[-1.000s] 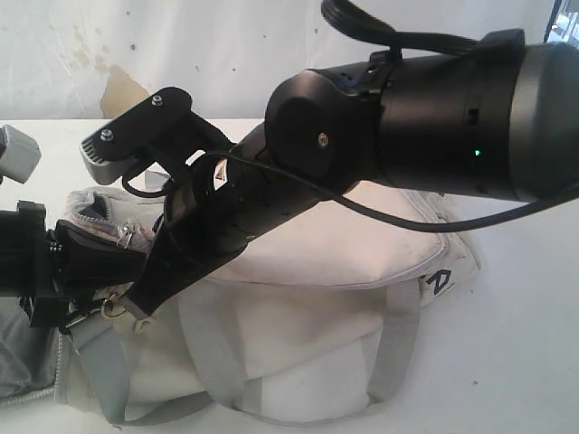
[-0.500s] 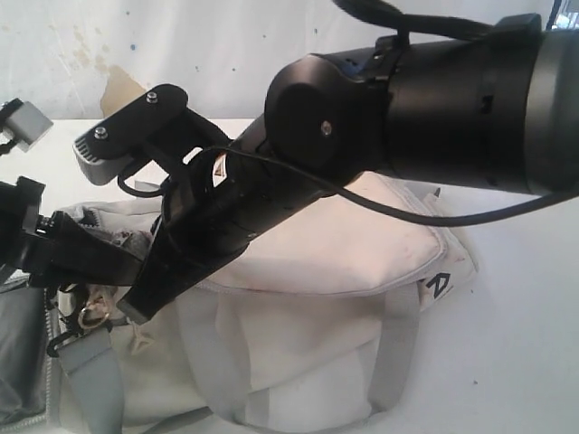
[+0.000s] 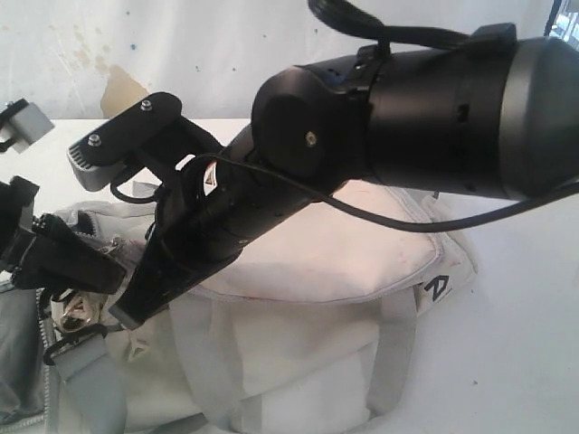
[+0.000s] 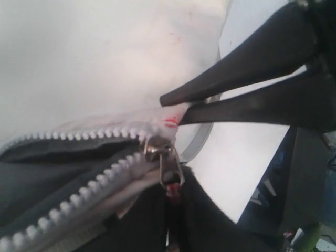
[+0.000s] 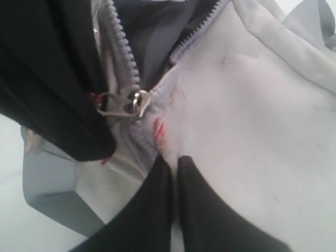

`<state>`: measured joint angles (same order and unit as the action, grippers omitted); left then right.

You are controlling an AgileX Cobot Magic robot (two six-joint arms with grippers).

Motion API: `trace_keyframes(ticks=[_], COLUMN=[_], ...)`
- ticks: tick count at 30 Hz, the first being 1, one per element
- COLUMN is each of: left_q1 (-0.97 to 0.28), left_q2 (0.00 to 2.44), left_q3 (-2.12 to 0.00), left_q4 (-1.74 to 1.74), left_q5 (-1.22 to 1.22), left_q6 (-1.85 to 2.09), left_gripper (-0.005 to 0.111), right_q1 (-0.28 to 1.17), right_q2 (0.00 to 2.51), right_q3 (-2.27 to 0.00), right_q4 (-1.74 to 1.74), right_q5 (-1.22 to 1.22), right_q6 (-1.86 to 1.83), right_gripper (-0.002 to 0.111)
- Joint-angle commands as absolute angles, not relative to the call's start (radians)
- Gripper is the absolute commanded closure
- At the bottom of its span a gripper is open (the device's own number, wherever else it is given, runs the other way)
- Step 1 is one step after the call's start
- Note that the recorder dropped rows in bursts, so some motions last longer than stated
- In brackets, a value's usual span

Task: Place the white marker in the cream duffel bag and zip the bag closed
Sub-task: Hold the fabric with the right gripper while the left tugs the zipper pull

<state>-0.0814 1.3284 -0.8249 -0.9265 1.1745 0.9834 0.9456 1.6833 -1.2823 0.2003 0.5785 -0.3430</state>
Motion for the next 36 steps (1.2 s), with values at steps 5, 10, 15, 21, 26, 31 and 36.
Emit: trace_keyframes(ticks=[5,10,15,21,26,31,36], left_q1=[-0.083,-0.083,-0.107,-0.156,-0.156,-0.156,-0.156], left_q2=[1.315,1.315,1.315,1.315,1.317,1.317,1.317], left_q3=[-0.785,-0.78,-0.78,-0.779,-0.71,-0.649,-0.651], left_q4=[-0.902,-0.896,-0.939,-0.937,-0.993,-1.171,-1.203], left_q5=[1.162,1.156,1.152,1.043,0.966,0.968,1.011], left_q6=[0.998,0.998,0.998,0.98,0.986,1.144,1.16], left_gripper=[0.072,0.082,0.056,0.051,0.053,0.056,0.056], right_q1=[0.936,0.936,0.936,0.936,0.936,0.936,0.936], right_q2=[1.699,1.699,1.699,1.699,1.699,1.699,1.699], right_q3=[-1.267,-1.267,-1.267,-1.267,-1.267,-1.267,-1.267], right_q4=[0.144,0.144,0.144,0.148,0.148,0.152,0.152], right_q5=[0.594,0.592,0.568,0.568,0.553,0.533,0.537], right_q6=[-0.336,-0.336,-0.327,-0.323,-0.311,-0.309,-0.309], right_gripper=[0.108,0.108,0.108,0.108,0.108,0.108,0.108])
